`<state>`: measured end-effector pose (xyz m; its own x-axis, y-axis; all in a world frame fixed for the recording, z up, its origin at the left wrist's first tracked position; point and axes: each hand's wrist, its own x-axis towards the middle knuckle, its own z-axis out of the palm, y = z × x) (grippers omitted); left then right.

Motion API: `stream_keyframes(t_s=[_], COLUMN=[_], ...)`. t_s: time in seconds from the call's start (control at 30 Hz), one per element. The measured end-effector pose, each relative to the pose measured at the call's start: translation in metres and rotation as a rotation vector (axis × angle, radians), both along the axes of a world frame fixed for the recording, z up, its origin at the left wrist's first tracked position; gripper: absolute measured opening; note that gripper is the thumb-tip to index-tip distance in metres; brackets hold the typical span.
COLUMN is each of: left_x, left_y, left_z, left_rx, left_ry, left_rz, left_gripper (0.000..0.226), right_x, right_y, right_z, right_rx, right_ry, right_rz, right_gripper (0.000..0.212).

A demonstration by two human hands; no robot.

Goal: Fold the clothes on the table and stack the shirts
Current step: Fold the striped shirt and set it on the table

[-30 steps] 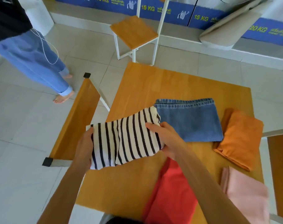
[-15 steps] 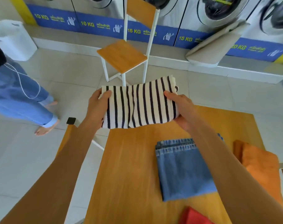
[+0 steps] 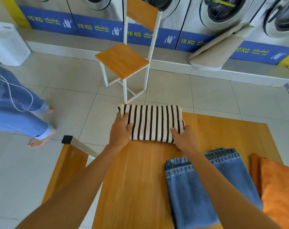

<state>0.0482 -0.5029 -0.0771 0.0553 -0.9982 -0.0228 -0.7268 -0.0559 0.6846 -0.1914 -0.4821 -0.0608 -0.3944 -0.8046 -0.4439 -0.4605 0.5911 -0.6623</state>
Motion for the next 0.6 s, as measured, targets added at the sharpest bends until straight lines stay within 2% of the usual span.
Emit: stream_keyframes(t_s=[0.37,0.6], left_x=[0.003,0.007], left_y=[-0.015,-0.004], left_z=[-0.001,-0.003], left_rx=[-0.011,0.109], left_ry=[0.077,0.035], left_rz=[-0.008,-0.016], left_gripper=[0.045,0.055], right_x=[0.000,-0.005], right_y=[-0.008,0.004], right_z=[-0.002,-0.001], right_rx=[-0.002,-0.019], right_ry=[-0.021,0.037], right_rz=[-0.046,-0.018], right_gripper=[0.065,0.062])
